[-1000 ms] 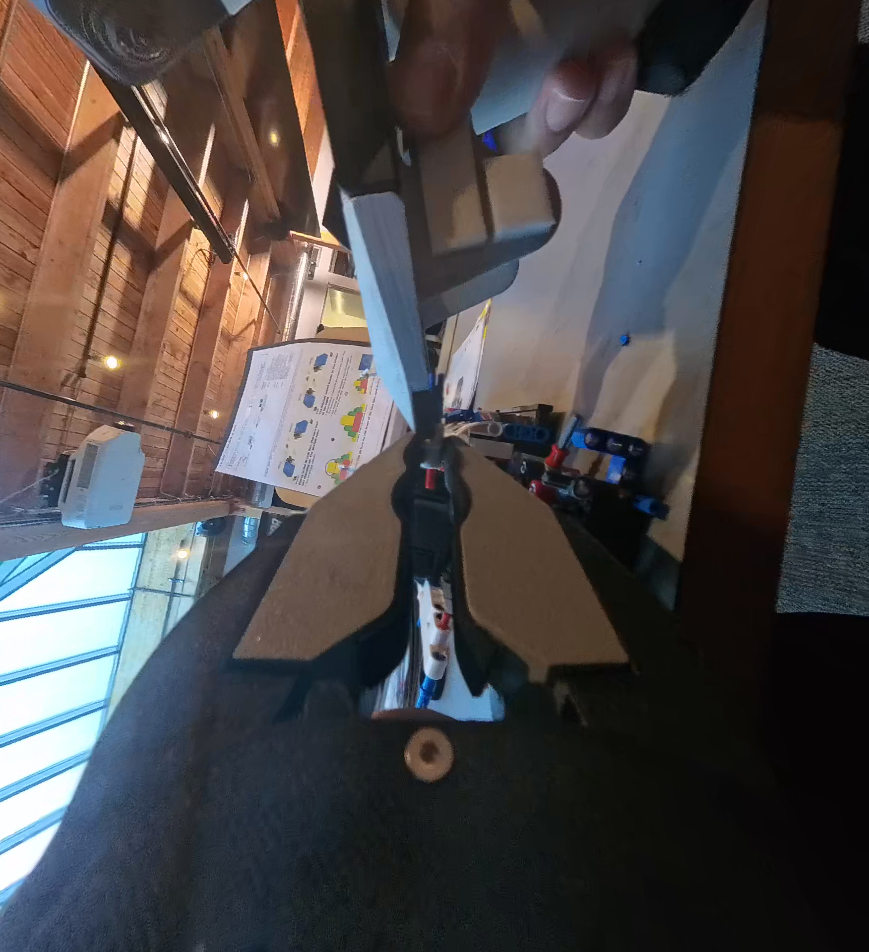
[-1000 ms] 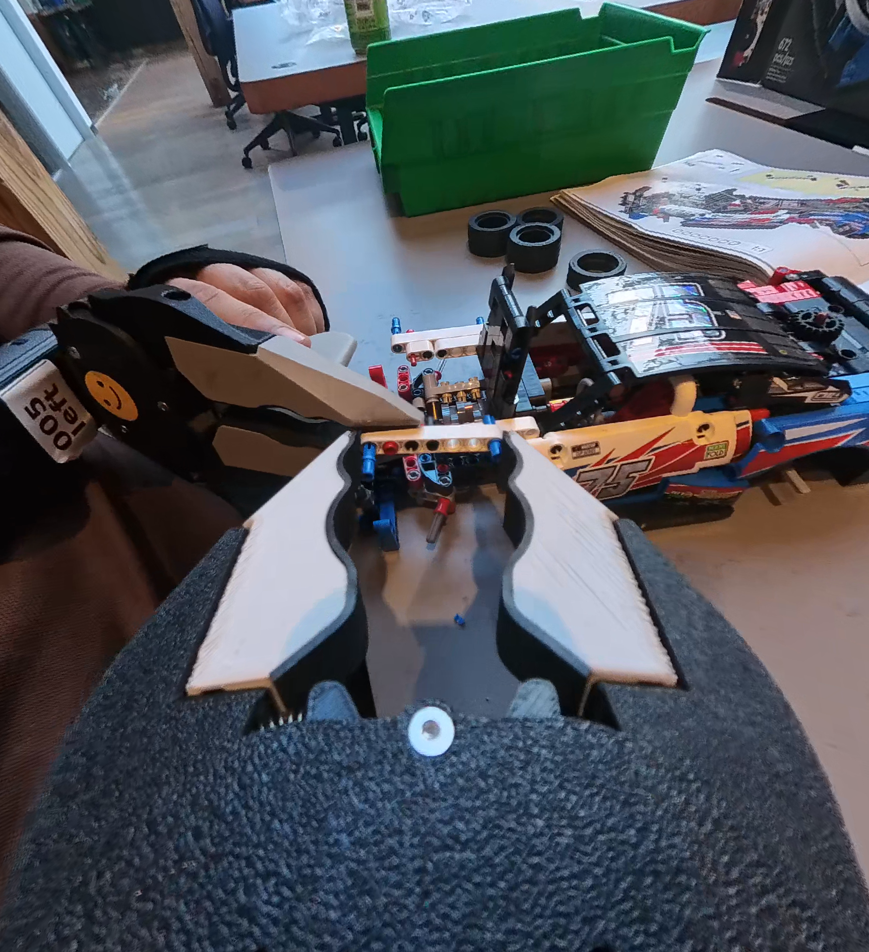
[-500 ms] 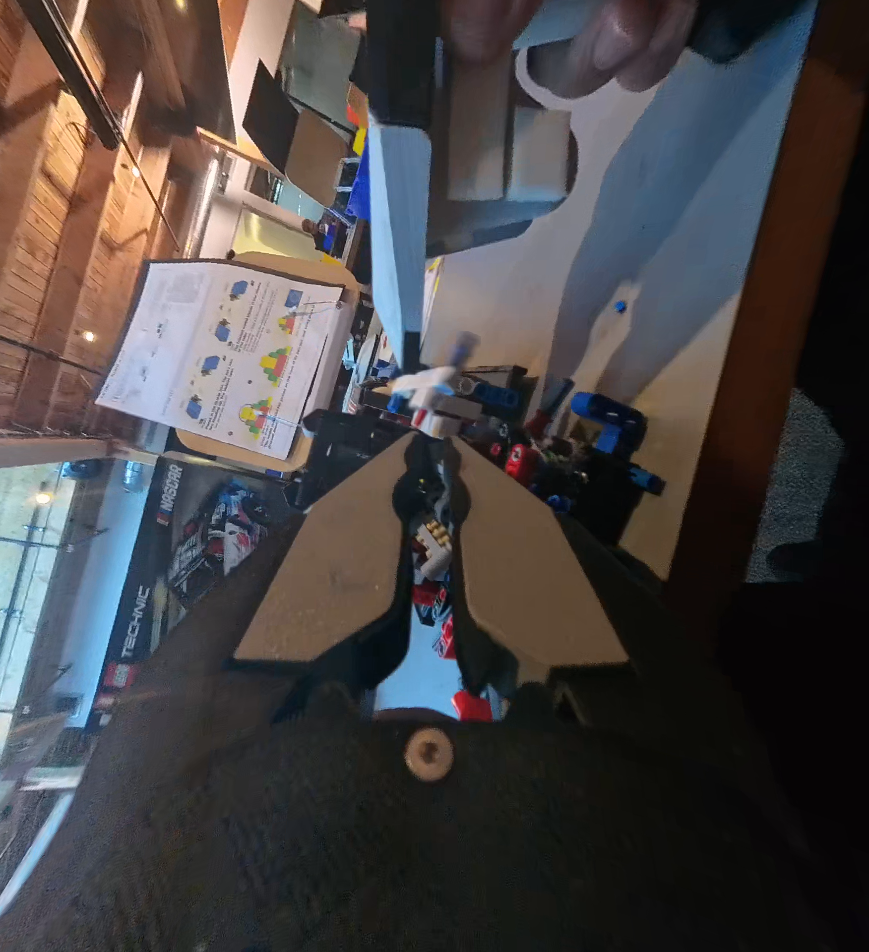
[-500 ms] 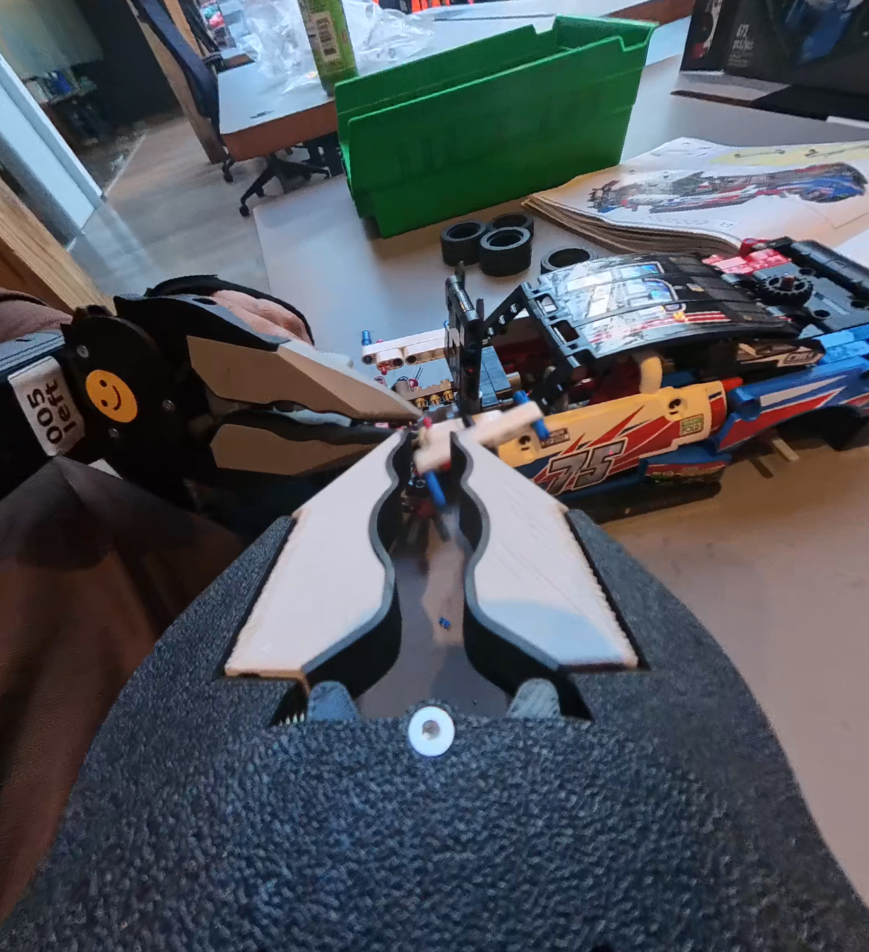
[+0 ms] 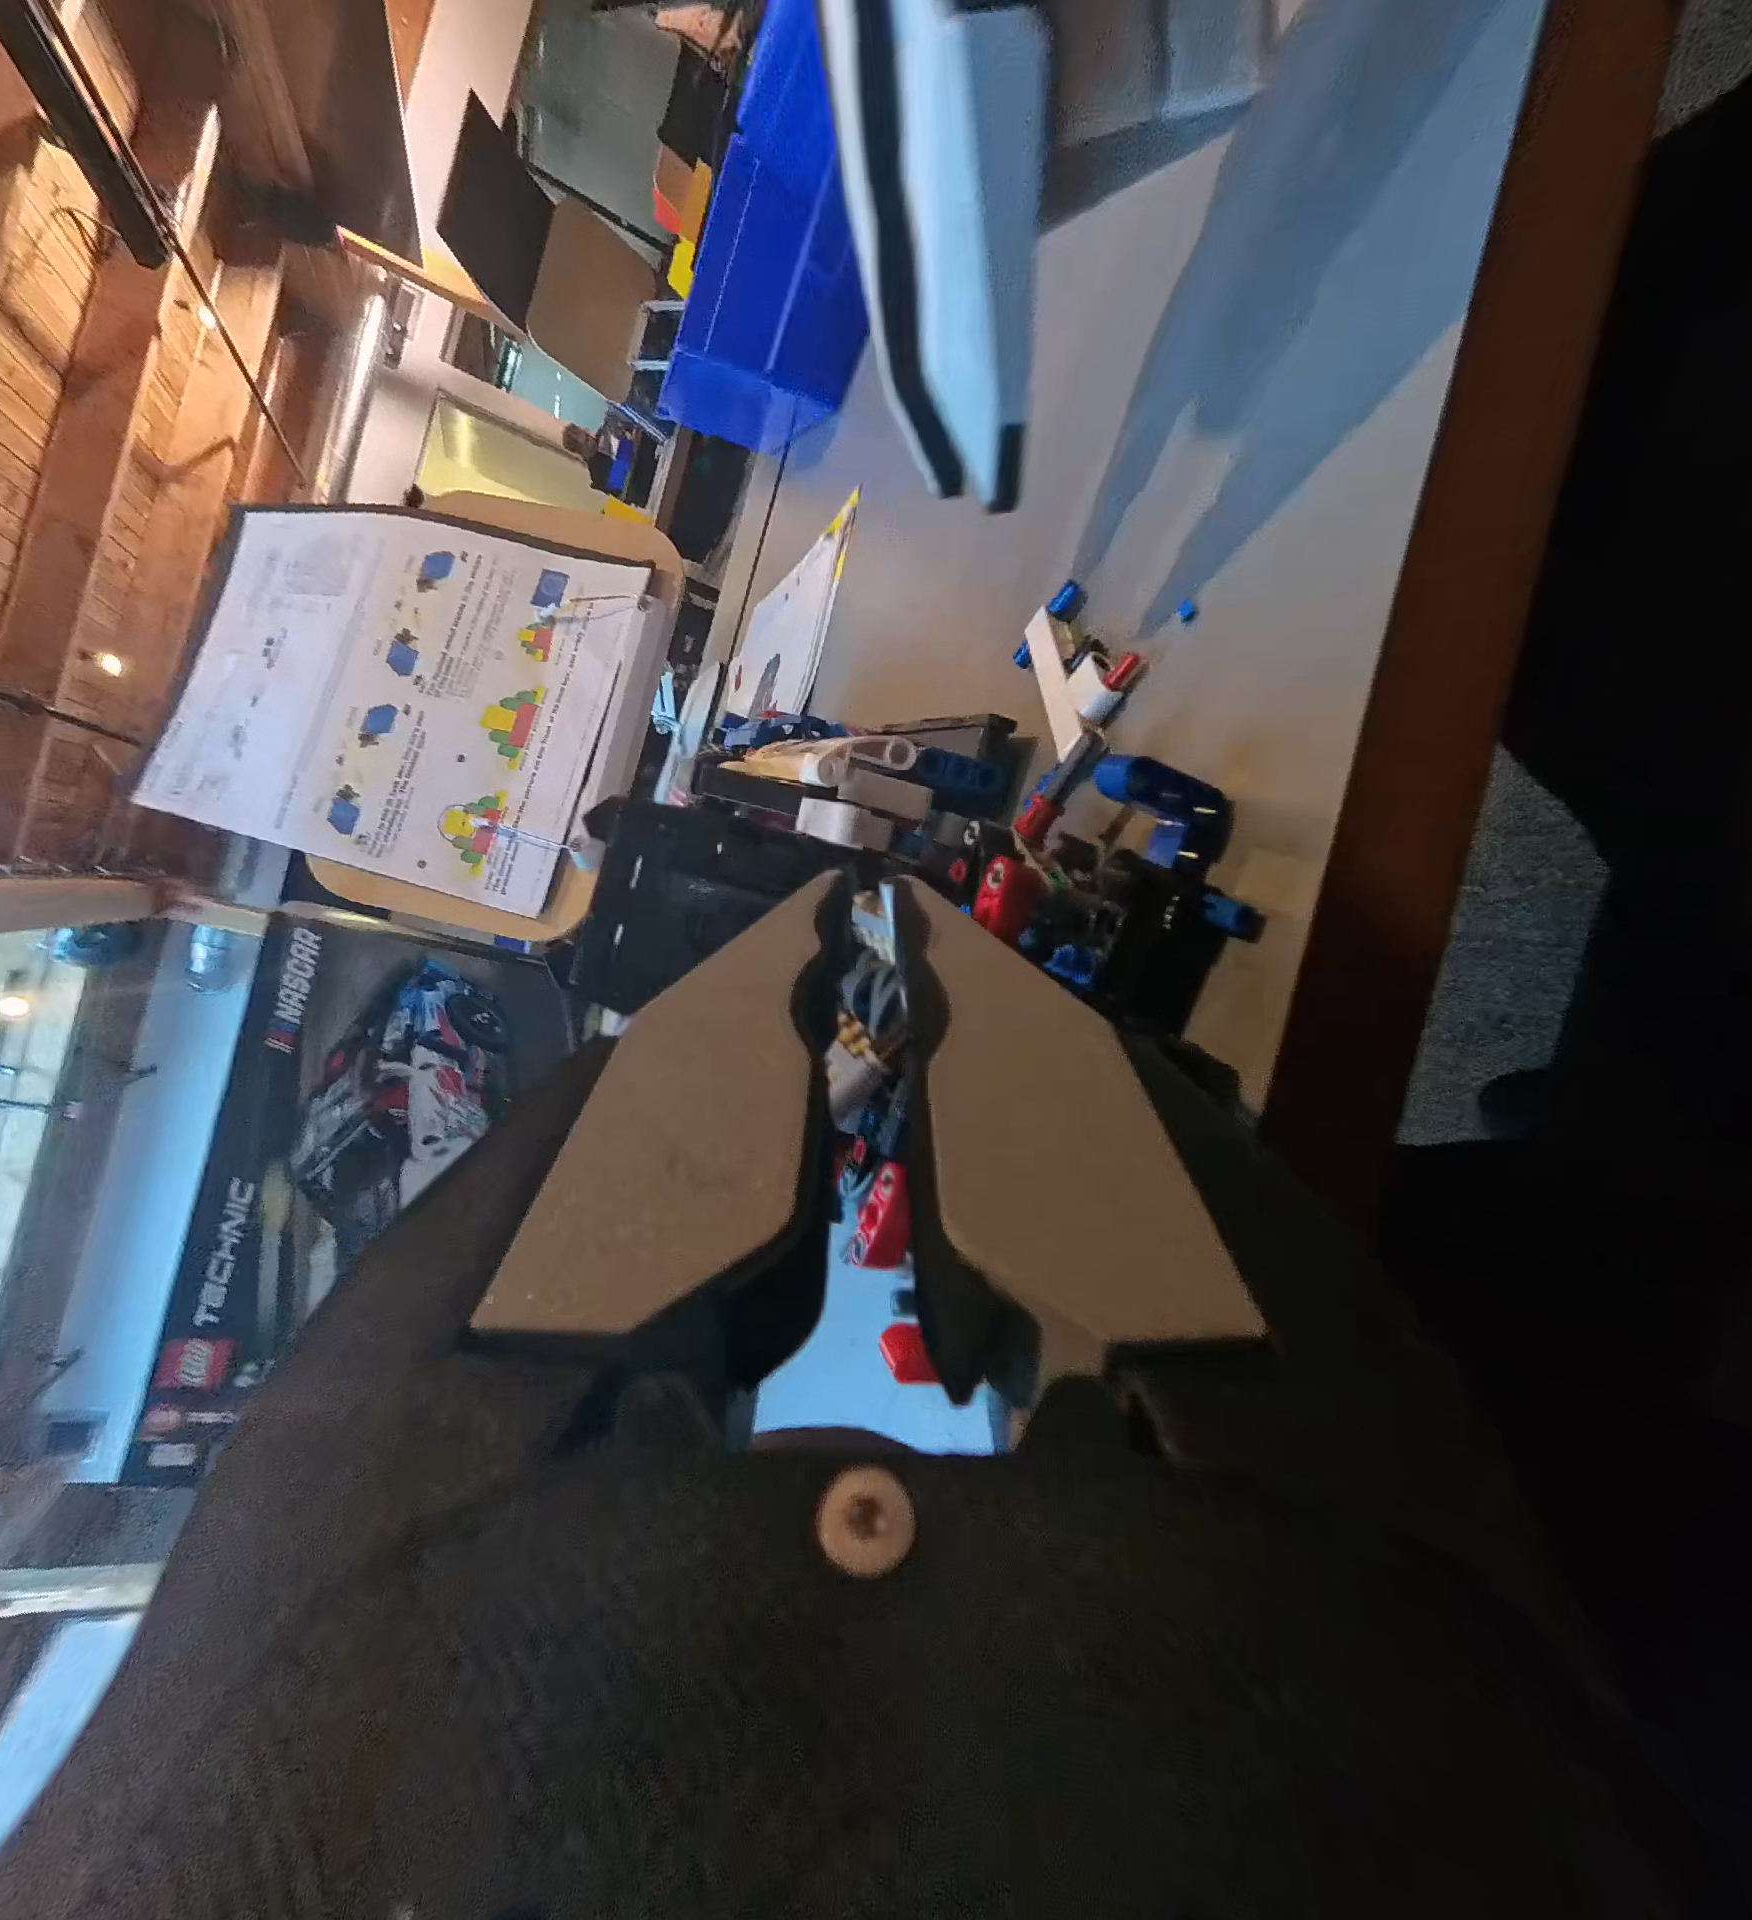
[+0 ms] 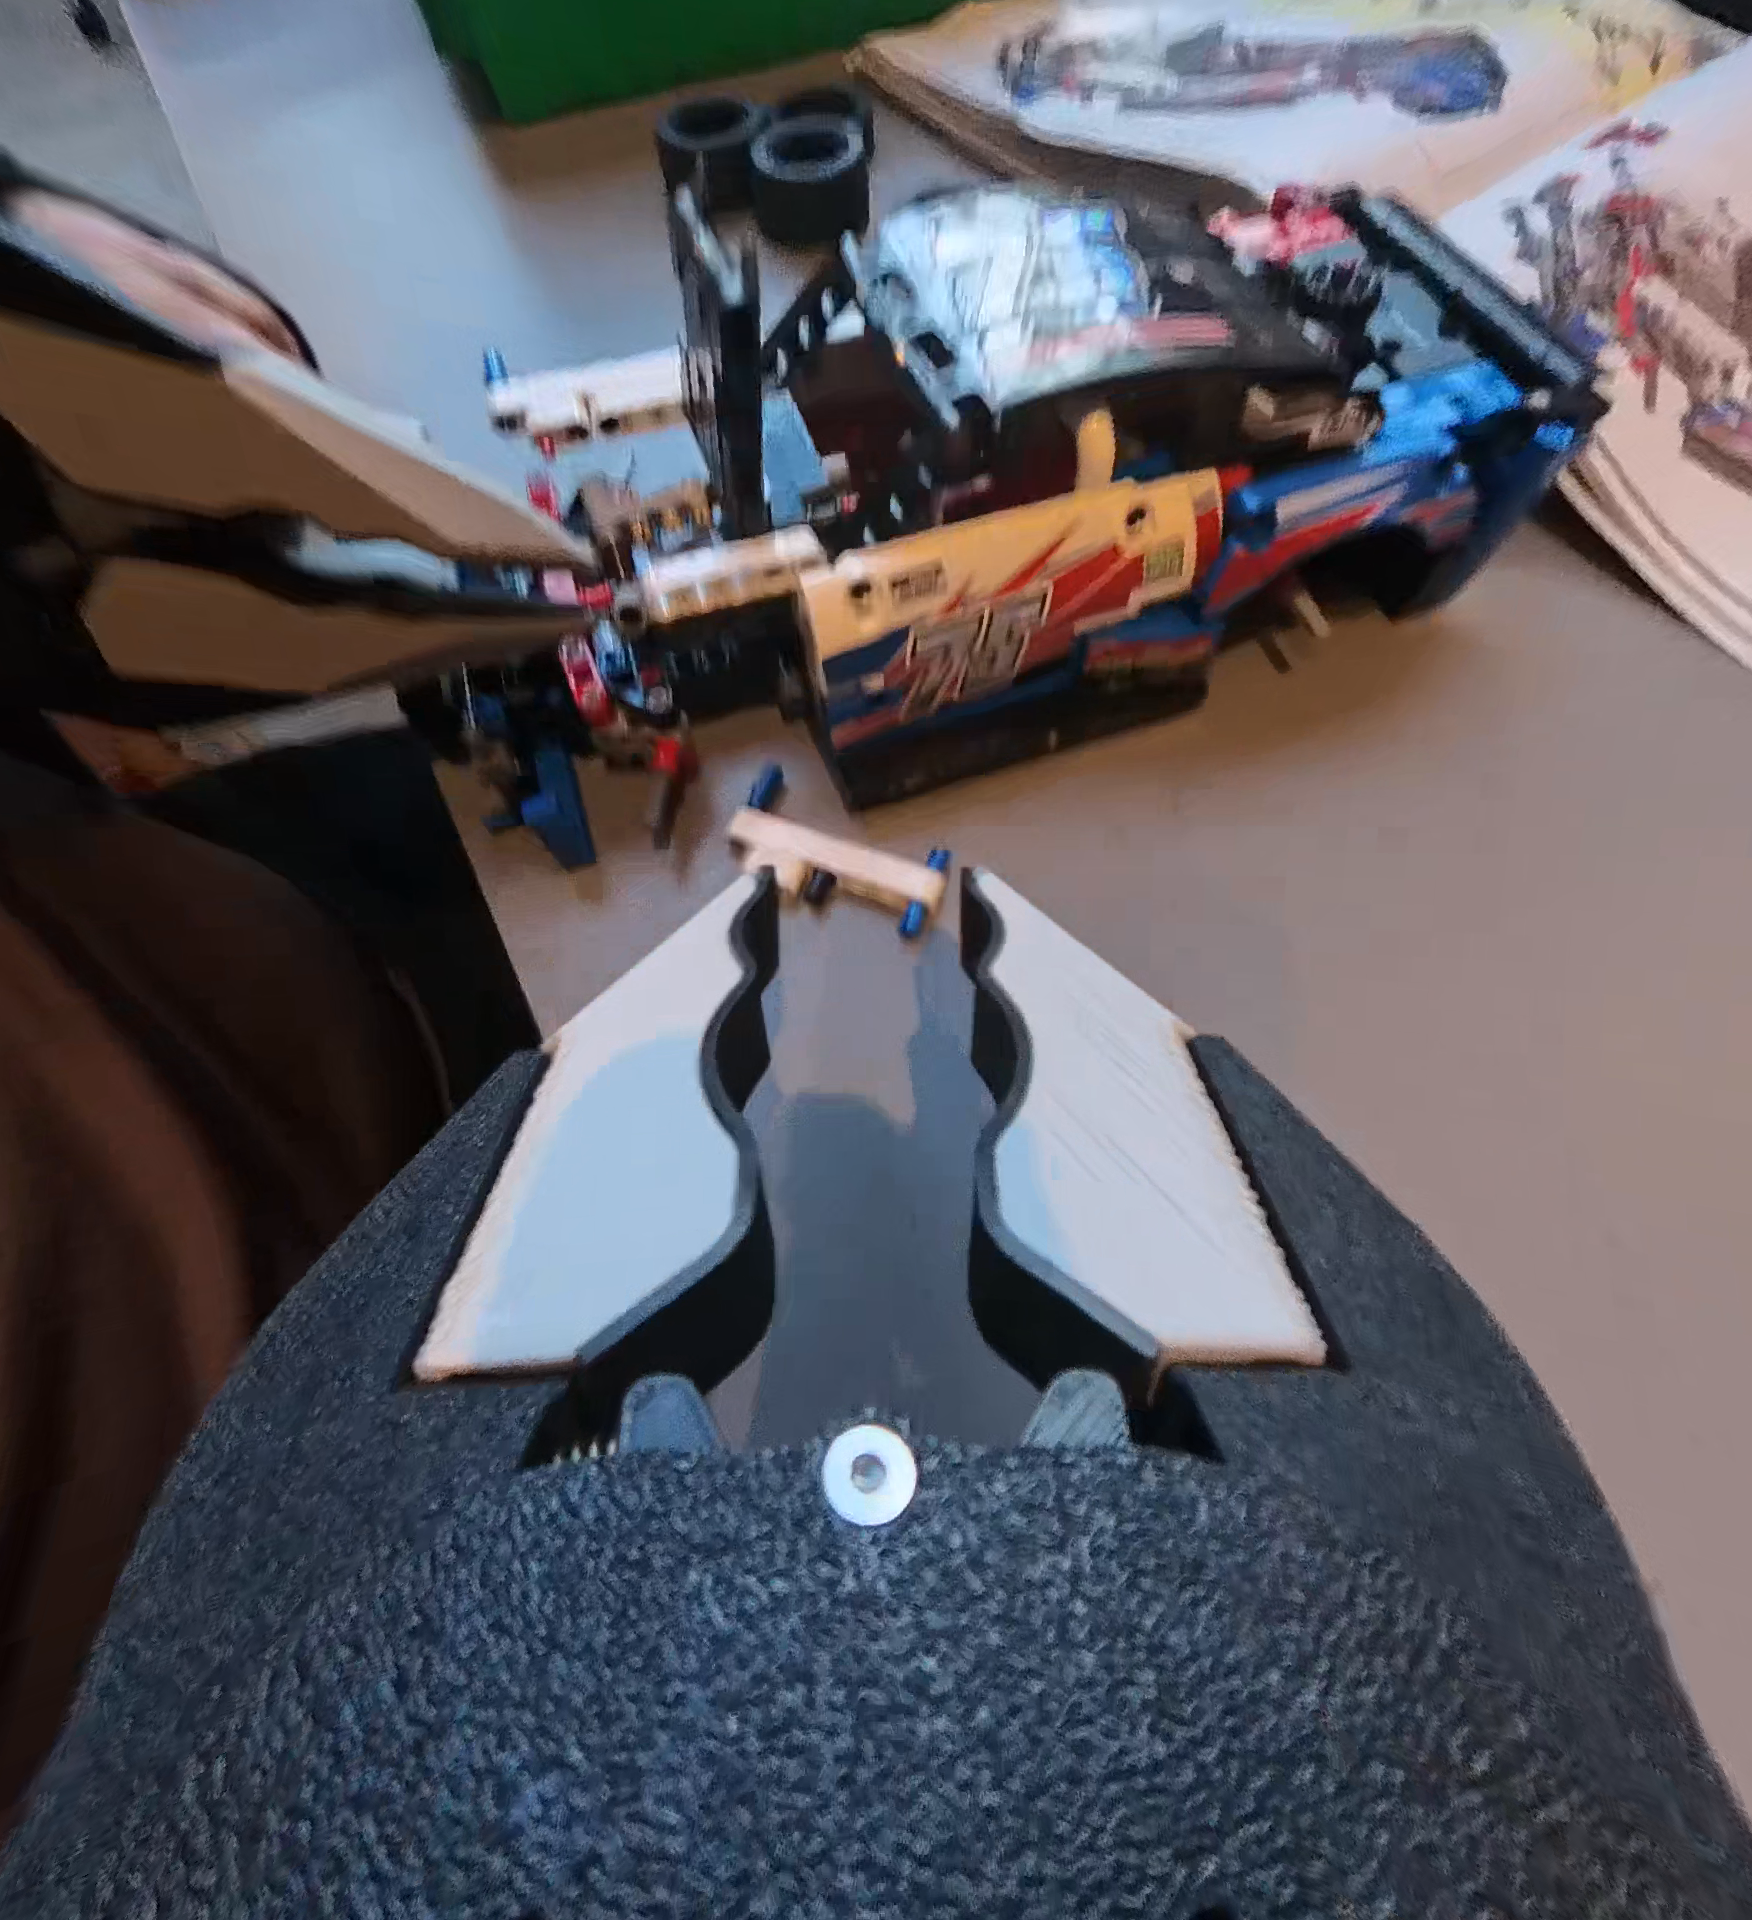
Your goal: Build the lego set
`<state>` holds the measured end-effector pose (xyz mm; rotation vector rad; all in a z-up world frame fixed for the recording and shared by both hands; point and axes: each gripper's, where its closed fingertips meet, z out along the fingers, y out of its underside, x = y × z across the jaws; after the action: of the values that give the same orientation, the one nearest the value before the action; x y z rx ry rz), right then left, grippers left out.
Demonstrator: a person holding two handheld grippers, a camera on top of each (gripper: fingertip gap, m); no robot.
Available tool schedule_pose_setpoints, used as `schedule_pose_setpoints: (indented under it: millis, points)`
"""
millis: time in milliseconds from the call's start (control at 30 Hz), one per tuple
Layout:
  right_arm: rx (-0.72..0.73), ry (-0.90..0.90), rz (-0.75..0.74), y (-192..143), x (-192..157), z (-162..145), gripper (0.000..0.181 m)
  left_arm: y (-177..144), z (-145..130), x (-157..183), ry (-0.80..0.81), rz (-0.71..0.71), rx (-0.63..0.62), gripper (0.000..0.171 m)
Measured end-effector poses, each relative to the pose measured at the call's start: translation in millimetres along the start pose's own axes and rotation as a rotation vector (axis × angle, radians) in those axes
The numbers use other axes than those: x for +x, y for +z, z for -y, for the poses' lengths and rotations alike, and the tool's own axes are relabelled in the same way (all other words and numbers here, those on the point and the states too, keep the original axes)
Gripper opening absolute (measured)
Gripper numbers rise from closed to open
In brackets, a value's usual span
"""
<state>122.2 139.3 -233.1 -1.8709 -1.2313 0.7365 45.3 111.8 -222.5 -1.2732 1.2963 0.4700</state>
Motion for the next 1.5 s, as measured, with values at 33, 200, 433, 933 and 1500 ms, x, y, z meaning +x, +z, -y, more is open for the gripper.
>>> schedule_pose_setpoints:
  millis: [33,200,433,933,1500]
  points:
    - [-0.032,-0.022,-0.009,-1.3,0.2,-7.7,0.035,-2.5,-0.1,0.2,-0.023,-0.008,-0.002,0.005]
    - [-0.160,-0.273,-0.012,7.6,-5.9,-17.3,0.038,-13.8,8.4,-1.3,-0.135,-0.047,0.020,0.009]
    - [-0.355,-0.517,0.174,29.3,-9.7,-21.1,0.033,-22.5,9.4,5.5,-0.230,-0.101,-0.012,0.011]
    - [-0.502,-0.634,0.270,16.7,-13.4,-29.3,0.015,-36.9,4.7,26.9,-0.264,-0.124,-0.092,0.009]
    - [-0.428,-0.531,0.181,15.3,-9.2,-31.5,0.025,-32.9,13.5,37.0,-0.266,-0.176,-0.089,0.008]
